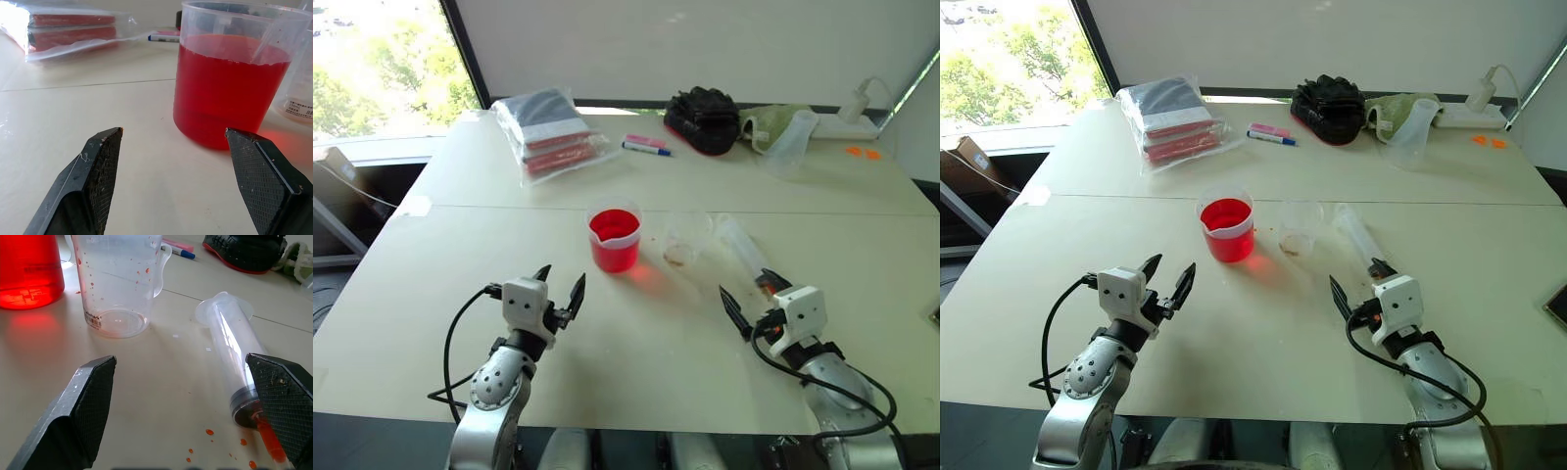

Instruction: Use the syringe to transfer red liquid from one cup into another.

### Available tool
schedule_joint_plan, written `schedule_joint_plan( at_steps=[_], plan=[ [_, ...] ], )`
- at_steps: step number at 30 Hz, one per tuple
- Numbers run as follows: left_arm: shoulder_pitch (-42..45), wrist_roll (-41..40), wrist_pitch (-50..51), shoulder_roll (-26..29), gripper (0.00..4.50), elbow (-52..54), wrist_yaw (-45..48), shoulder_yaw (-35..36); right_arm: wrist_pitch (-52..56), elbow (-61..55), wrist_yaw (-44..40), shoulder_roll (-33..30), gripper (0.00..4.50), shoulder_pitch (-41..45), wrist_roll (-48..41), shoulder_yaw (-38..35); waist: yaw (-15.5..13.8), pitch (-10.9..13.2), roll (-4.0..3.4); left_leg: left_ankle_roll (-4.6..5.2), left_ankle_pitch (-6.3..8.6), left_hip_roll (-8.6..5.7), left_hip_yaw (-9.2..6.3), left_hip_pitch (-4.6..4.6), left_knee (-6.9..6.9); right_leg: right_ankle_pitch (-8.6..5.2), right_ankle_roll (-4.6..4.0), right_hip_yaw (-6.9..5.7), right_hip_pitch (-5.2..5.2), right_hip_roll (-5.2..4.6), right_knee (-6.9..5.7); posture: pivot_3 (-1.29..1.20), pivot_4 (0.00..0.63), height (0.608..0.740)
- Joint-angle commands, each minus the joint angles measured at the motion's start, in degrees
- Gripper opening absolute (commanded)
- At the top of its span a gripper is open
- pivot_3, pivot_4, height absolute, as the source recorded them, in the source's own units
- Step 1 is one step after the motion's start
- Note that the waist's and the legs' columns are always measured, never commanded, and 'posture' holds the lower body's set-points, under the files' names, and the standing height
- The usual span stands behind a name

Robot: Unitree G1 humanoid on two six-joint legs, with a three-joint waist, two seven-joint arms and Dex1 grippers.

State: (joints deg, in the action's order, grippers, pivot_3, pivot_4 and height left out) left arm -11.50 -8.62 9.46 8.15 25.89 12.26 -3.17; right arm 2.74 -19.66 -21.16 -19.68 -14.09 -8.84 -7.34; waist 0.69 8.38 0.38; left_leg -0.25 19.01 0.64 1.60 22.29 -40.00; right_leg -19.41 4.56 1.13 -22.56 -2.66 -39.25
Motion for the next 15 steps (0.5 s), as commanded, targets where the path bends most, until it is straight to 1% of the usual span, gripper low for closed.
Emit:
schedule_joint_plan(
  at_steps=[1,4,15],
  plan=[
    [0.7,0.3,-1.1,-0.4,3.53,0.5,-0.4,0.0,-2.8,0.4,0.2,0.6,4.4,0.0,0.6,0.1,0.0,0.0,0.0,0.0,0.0,0.0,0.0,0.0,0.0,0.0,0.0,0.0,0.0,0.0,0.0,0.0,0.15,0.711],
    [1.2,-0.8,-1.0,-0.9,3.53,0.3,-0.2,0.6,-3.8,1.4,0.3,0.9,4.4,0.1,0.8,0.2,0.0,0.0,0.0,0.0,0.0,0.0,0.0,0.0,0.0,0.0,0.0,0.0,0.0,0.0,0.0,0.0,0.15,0.711],
    [2.9,-0.9,-0.8,0.5,3.53,-0.7,1.0,0.9,-3.5,1.2,-0.3,-0.2,4.4,1.3,0.4,-0.8,0.0,0.0,0.0,0.0,0.0,0.0,0.0,0.0,0.0,0.0,0.0,0.0,0.0,0.0,0.0,0.0,0.15,0.711]
  ],
)
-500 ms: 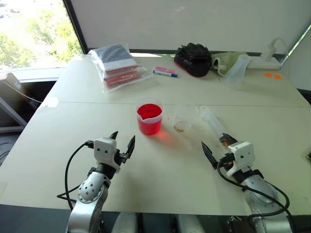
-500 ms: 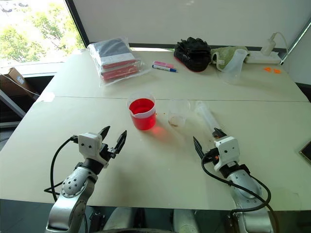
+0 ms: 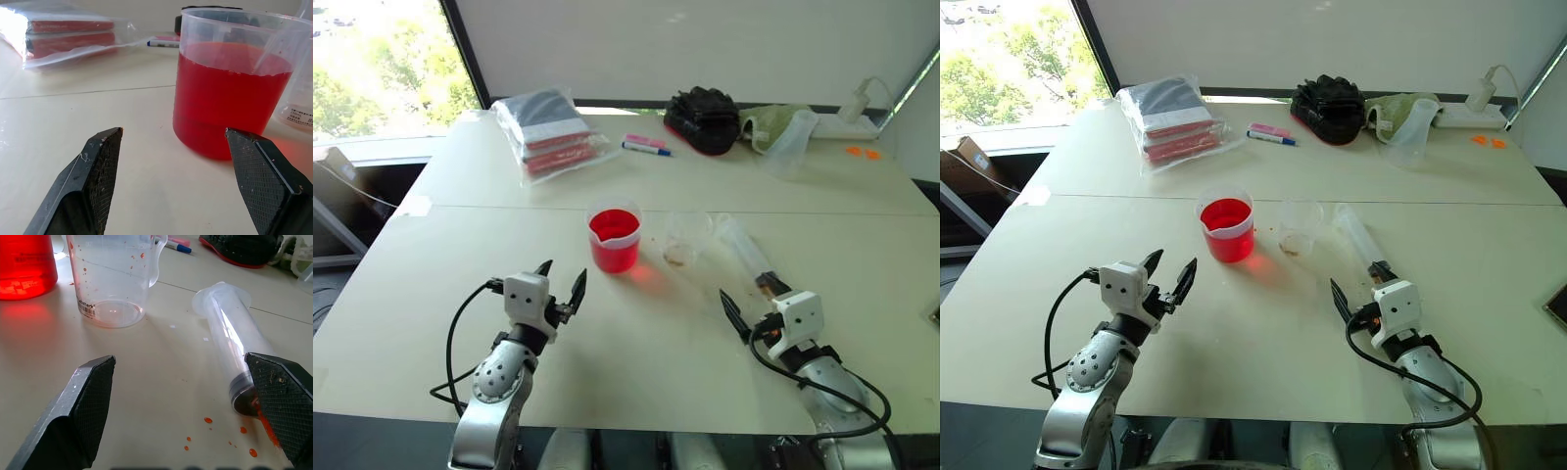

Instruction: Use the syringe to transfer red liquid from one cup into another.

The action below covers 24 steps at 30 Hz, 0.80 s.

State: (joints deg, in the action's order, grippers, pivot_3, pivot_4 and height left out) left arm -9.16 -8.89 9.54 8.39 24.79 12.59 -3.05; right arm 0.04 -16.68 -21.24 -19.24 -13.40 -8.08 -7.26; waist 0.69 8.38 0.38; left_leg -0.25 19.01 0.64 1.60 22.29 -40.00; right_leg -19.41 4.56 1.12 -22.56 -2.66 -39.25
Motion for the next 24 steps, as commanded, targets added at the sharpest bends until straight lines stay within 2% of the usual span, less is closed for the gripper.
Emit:
schedule_joint_plan(
  at_steps=[1,16,22,24],
  plan=[
    [0.8,-0.8,-0.9,0.4,3.53,0.2,0.8,0.8,-0.6,-2.0,-0.2,-0.6,4.4,0.7,-0.4,-0.8,0.0,0.0,0.0,0.0,0.0,0.0,0.0,0.0,0.0,0.0,0.0,0.0,0.0,0.0,0.0,0.0,0.15,0.711],
    [1.9,-1.5,0.0,1.3,3.53,-0.3,2.9,1.2,4.0,-4.4,-0.4,-1.9,4.4,4.1,-0.9,-1.3,0.0,0.0,0.0,0.0,0.0,0.0,0.0,0.0,0.0,0.0,0.0,0.0,0.0,0.0,0.0,0.0,0.15,0.711],
    [4.5,-6.1,2.8,4.5,3.53,-0.6,6.2,4.4,6.2,-2.0,-5.6,-5.1,4.4,7.8,-4.5,-1.5,0.0,0.0,0.0,0.0,0.0,0.0,0.0,-0.01,0.0,0.0,0.0,-0.01,0.0,0.0,0.0,0.0,0.15,0.711],
    [5.8,-10.2,6.1,8.3,3.53,0.1,10.6,6.7,8.2,-0.6,-7.8,-7.0,4.4,10.7,-6.4,-2.1,0.0,0.0,0.0,0.0,0.0,0.0,0.0,-0.01,-0.01,0.0,0.0,-0.02,0.0,0.0,-0.01,0.0,0.15,0.711]
  ],
)
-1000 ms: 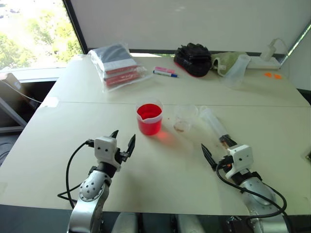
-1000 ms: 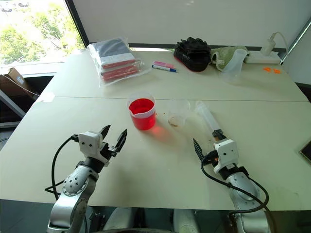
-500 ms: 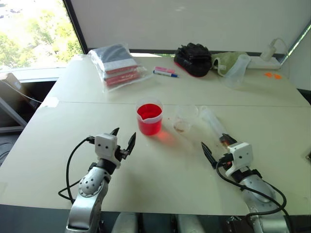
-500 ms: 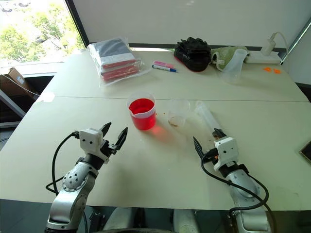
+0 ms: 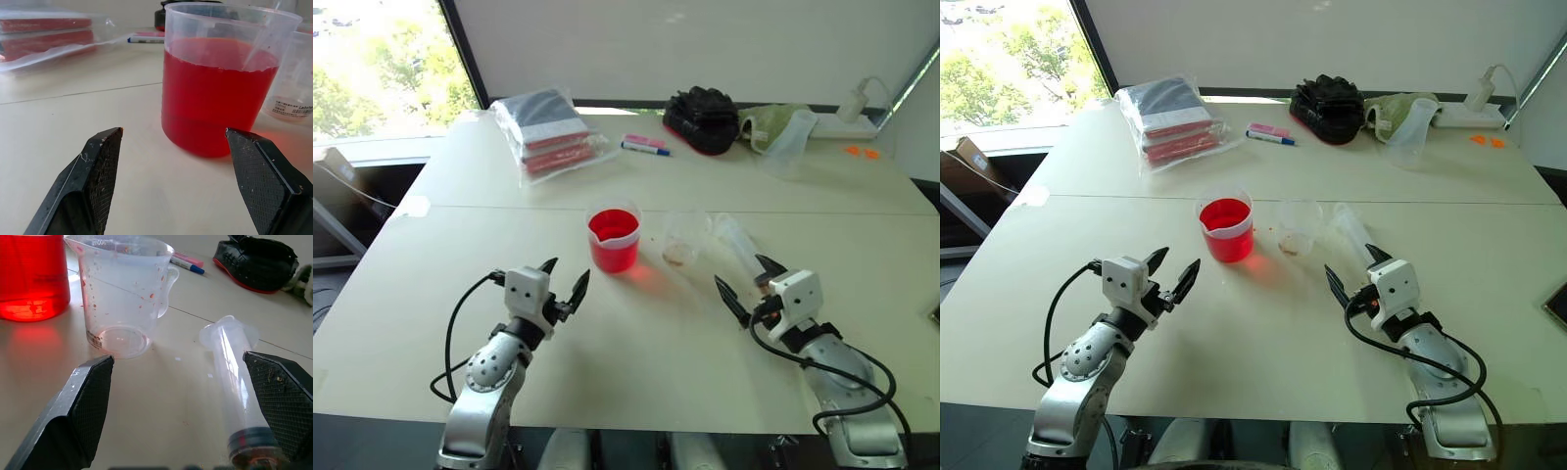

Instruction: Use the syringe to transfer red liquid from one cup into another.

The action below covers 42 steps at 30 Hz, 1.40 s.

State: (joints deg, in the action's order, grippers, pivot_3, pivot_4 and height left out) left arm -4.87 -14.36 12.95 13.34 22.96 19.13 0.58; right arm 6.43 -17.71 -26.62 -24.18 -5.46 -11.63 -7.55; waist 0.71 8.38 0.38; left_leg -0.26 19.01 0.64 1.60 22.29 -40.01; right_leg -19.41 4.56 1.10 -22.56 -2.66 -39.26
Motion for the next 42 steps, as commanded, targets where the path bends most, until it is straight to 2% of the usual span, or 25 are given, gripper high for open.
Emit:
schedule_joint_plan(
  at_steps=[1,4,7,12,18,21,27,31,37,42],
  plan=[
    [2.0,-6.3,4.0,4.7,3.53,2.2,5.6,3.8,2.6,1.0,-3.1,-2.7,4.4,3.7,-3.5,-2.0,0.1,0.0,-0.01,0.0,0.0,0.0,0.0,0.0,0.0,0.0,0.0,0.0,-0.01,0.0,0.0,0.0,0.15,0.711],
    [4.0,-20.0,16.4,14.1,3.53,3.9,14.8,8.8,7.7,1.3,-7.1,-6.7,4.4,7.3,-6.8,-2.7,0.1,0.0,-0.02,-0.01,0.0,0.01,-0.01,0.0,0.0,0.0,0.0,-0.01,-0.02,0.0,-0.03,0.0,0.15,0.711],
    [5.3,-26.4,22.9,23.4,3.53,3.6,22.5,11.5,10.9,2.5,-10.2,-10.2,4.4,10.9,-9.0,-3.7,0.1,0.1,0.0,-0.02,-0.01,0.02,-0.03,0.01,0.0,0.0,0.0,-0.03,-0.02,-0.01,-0.03,0.0,0.15,0.711],
    [11.4,-28.9,26.5,36.4,3.53,-4.7,34.3,14.5,20.1,5.3,-17.1,-18.2,4.4,19.5,-13.7,-4.2,0.0,0.2,-0.07,-0.02,-0.01,0.0,-0.04,0.0,-0.01,0.0,-0.01,-0.06,0.0,-0.03,0.01,0.0,0.15,0.711],
    [22.5,-29.2,28.7,43.7,3.53,-12.6,44.2,11.6,28.8,9.1,-23.2,-26.9,4.4,28.3,-14.0,-1.1,0.0,0.2,-0.09,-0.01,-0.01,0.0,-0.05,0.16,0.03,0.0,-0.01,-0.08,-0.15,-0.04,0.08,0.0,0.15,0.711],
    [33.6,-27.0,28.4,44.2,3.53,-18.0,49.8,6.0,33.6,13.9,-25.8,-31.2,4.4,36.6,-11.8,3.1,-0.1,0.2,-0.07,-0.01,-0.01,-0.02,-0.05,0.19,-0.01,0.0,-0.01,-0.08,-0.18,-0.05,0.04,0.0,0.15,0.711],
    [47.7,-24.5,28.1,39.2,3.53,-24.5,53.6,0.6,44.2,19.0,-26.7,-32.3,4.4,50.3,-9.6,9.7,0.4,0.2,-0.09,-0.03,-0.03,-0.02,-0.01,0.34,0.02,0.0,-0.01,-0.06,-0.4,0.01,0.03,0.0,0.15,0.711],
    [50.1,-23.9,28.2,37.6,3.53,-24.5,56.0,-1.4,49.7,18.8,-27.8,-33.1,4.4,54.1,-8.5,13.1,0.3,0.2,-0.09,-0.42,-0.26,-0.01,0.03,1.23,-0.14,0.0,0.0,-0.02,-1.37,0.01,-0.31,0.0,0.15,0.711],
    [50.6,-22.8,27.8,36.6,3.53,-23.7,59.0,-3.2,56.8,17.5,-29.4,-34.6,4.4,58.2,-6.4,19.1,0.2,0.2,-0.09,-0.42,-0.26,-0.03,0.09,1.38,-0.19,0.0,0.0,0.03,-1.62,-0.03,-0.52,0.0,0.15,0.711],
    [52.9,-22.4,28.0,34.9,3.53,-23.3,59.4,-3.6,67.0,23.1,-26.8,-31.0,4.4,64.8,-5.4,22.8,0.2,0.2,-0.08,-0.43,-0.27,-0.03,0.11,1.38,-0.29,0.0,0.0,0.06,-1.67,-0.03,-0.59,0.0,0.15,0.711]
  ],
)
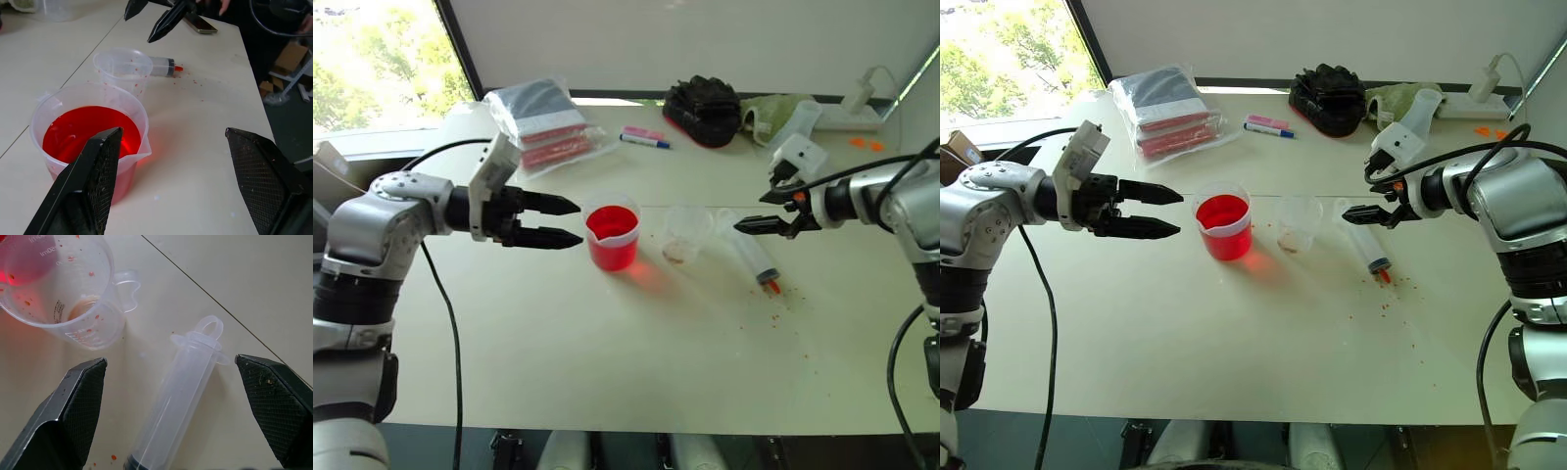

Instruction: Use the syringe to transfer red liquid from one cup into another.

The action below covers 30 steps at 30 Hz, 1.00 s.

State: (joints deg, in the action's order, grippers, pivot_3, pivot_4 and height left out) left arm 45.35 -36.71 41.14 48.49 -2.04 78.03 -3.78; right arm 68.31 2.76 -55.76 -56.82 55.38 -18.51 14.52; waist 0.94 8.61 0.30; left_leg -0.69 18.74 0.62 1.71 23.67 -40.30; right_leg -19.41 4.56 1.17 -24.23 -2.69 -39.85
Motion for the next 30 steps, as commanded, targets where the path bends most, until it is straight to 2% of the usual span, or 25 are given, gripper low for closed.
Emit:
schedule_joint_plan(
  at_steps=[1,9,18,29,30],
  plan=[
    [3.2,-0.3,0.1,-0.6,3.53,1.7,0.5,0.9,7.2,4.5,3.7,2.9,4.4,5.3,2.2,1.5,0.0,0.0,0.0,0.0,0.0,0.0,0.0,0.0,-0.01,0.0,0.0,0.0,-0.01,0.0,-0.06,0.0,0.15,0.711],
    [7.5,-0.2,0.0,-3.0,3.53,1.6,1.4,0.6,14.3,13.4,6.3,7.9,4.4,10.6,4.2,9.1,0.1,0.0,0.0,-0.01,-0.01,-0.01,0.02,0.22,-0.11,0.0,0.0,0.0,-0.24,0.0,-0.23,0.0,0.15,0.711],
    [7.2,0.4,-0.4,-3.7,3.53,3.5,1.5,0.2,11.2,21.9,8.7,11.7,4.4,11.0,7.8,12.1,0.2,0.0,0.0,0.03,0.01,0.0,-0.07,0.59,-0.57,0.0,0.0,-0.1,-0.4,0.01,-0.32,0.0,0.15,0.711],
    [6.5,1.4,-0.4,-3.8,3.53,4.3,1.4,0.2,9.3,27.7,9.4,15.6,4.4,11.0,10.7,13.4,0.2,0.0,0.0,0.03,0.01,0.0,-0.09,0.63,-0.64,0.0,0.0,-0.13,-0.41,0.03,-0.36,0.0,0.15,0.711],
    [6.4,1.6,-0.5,-3.7,3.53,4.4,1.3,0.2,9.2,27.9,9.5,15.8,4.18,10.9,10.9,13.4,0.2,0.0,0.0,0.03,0.01,0.0,-0.1,0.63,-0.64,0.0,0.0,-0.14,-0.41,0.03,-0.36,0.0,0.15,0.711]
  ],
)
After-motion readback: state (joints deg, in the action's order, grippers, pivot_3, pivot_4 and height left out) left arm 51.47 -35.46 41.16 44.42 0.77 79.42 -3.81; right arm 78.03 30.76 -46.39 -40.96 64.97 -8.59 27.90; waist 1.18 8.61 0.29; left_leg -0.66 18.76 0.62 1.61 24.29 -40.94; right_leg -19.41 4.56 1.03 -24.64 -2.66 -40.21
